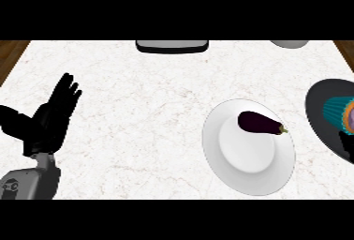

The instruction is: Pick the cupcake from the plate and place it in the pan

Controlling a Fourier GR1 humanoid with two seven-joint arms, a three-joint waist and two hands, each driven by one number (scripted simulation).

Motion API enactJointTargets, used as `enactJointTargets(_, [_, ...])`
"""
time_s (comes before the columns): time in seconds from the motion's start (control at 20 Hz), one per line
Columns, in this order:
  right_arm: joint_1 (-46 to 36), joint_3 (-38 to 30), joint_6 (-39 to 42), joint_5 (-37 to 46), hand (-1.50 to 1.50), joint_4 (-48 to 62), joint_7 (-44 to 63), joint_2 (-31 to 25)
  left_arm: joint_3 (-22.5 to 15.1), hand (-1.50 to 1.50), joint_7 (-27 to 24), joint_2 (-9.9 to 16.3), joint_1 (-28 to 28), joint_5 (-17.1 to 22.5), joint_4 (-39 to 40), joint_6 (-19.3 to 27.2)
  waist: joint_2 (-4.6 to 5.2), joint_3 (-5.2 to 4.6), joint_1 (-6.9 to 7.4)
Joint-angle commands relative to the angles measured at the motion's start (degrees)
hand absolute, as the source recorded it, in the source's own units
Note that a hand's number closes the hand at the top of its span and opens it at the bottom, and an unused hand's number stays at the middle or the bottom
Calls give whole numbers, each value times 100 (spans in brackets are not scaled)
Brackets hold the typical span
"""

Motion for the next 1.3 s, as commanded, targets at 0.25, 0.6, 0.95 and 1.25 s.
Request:
enactJointTargets(0.25, [-65, -1970, -1383, -1007, 150, 2277, -1475, -1071, -85, 0, 61, -119, 55, -75, -110, -4, 12, 6, 20])
enactJointTargets(0.6, [-68, -2178, -2619, -1215, 150, 4561, -2899, -1570, 134, 0, -157, -44, -48, 80, 222, -238, 26, 5, 46])
enactJointTargets(0.95, [-597, -2144, -3402, -1398, 150, 7065, -4236, -2205, 137, 0, 50, -34, -10, 79, -51, -232, 32, 8, 96])
enactJointTargets(1.25, [-943, -1997, -4319, -965, 150, 8802, -4175, -2140, 84, 0, -27, -121, -55, 7, -10, -203, 59, 14, 153])
